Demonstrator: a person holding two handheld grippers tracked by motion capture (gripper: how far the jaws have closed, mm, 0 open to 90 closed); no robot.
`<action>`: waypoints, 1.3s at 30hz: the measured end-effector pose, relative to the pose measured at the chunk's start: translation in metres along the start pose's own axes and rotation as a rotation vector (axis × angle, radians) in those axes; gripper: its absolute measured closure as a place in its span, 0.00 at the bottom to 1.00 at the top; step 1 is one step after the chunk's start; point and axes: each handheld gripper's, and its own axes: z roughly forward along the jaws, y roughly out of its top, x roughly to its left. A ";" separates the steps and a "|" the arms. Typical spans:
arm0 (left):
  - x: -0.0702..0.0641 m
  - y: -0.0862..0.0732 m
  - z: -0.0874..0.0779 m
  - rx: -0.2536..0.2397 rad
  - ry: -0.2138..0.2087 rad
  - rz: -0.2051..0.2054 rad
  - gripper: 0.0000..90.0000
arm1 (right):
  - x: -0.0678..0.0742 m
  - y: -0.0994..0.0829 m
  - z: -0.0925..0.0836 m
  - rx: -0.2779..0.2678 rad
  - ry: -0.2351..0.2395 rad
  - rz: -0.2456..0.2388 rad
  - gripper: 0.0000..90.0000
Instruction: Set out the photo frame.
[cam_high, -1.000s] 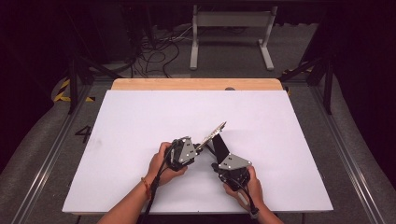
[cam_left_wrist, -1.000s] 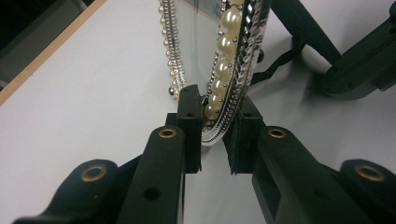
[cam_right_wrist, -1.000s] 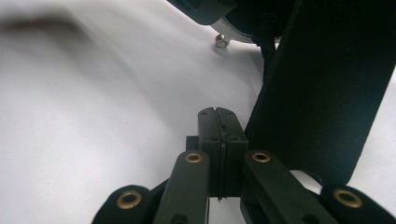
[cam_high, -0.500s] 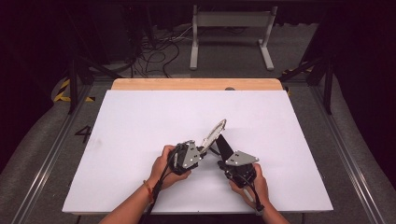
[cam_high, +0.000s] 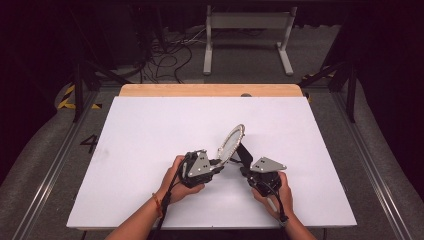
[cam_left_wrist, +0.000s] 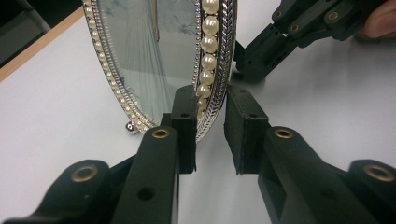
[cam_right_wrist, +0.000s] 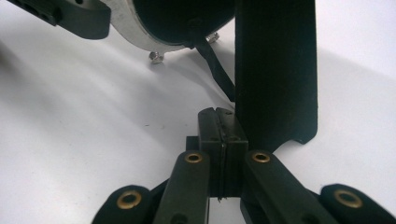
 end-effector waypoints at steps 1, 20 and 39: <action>0.000 0.000 0.000 0.005 -0.004 0.001 0.84 | -0.001 0.000 0.000 -0.001 -0.001 0.004 1.00; -0.001 -0.001 0.010 0.041 -0.033 0.014 0.87 | -0.015 -0.001 0.000 0.005 -0.028 0.018 1.00; 0.006 -0.002 -0.002 0.033 -0.026 -0.005 0.89 | -0.025 -0.003 0.001 0.011 -0.049 0.032 1.00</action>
